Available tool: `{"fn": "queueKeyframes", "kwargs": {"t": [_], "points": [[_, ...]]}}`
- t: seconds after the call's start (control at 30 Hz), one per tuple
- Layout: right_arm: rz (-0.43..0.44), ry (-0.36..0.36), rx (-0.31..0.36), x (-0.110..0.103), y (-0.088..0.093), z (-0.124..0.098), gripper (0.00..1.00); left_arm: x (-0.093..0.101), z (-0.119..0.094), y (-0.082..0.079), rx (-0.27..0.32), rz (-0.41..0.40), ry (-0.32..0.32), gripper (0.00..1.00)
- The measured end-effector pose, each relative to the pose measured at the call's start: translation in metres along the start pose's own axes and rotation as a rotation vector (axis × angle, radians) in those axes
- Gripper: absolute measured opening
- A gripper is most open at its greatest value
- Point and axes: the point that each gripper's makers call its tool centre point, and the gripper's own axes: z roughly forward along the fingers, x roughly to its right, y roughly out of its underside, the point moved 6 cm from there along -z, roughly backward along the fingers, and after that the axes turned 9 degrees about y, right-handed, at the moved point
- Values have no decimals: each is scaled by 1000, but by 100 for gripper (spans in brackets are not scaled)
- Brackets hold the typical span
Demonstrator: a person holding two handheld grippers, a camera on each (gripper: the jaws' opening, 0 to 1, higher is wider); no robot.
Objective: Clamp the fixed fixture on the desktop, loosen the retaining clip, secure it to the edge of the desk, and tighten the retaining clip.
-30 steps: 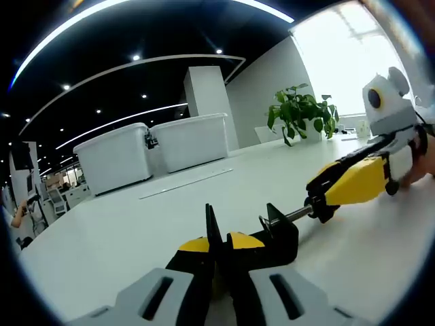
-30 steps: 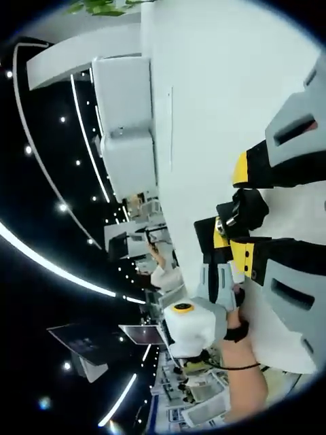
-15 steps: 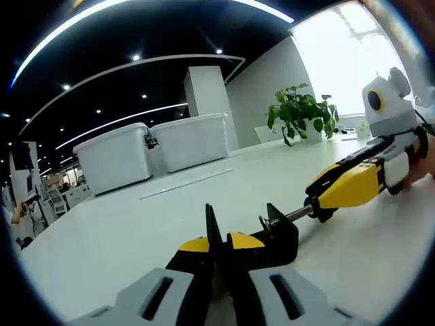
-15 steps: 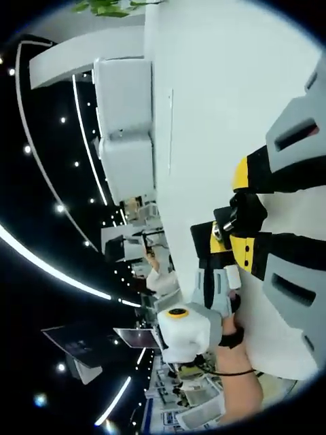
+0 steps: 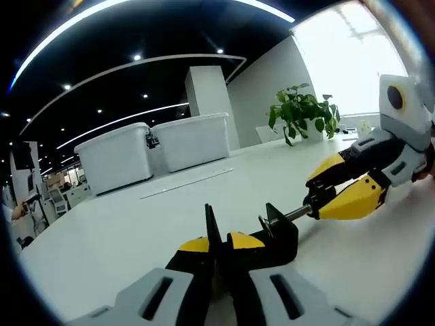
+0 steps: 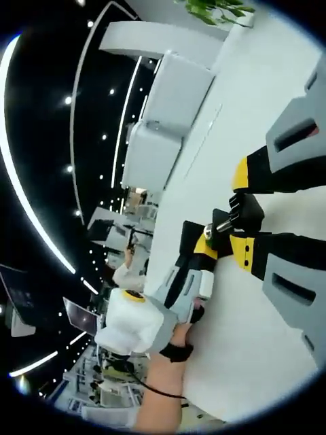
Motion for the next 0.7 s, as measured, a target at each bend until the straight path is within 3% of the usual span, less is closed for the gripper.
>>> {"fn": "queueKeyframes", "kwargs": {"t": [0.4, 0.7], "points": [[-200, 22, 27, -13, -2, -13, 21, -1, 2, 1, 0, 0, -2, 8], [-334, 32, 41, -13, -1, -6, 21, 0, 0, 2, -1, 0, -5, 8]]}}
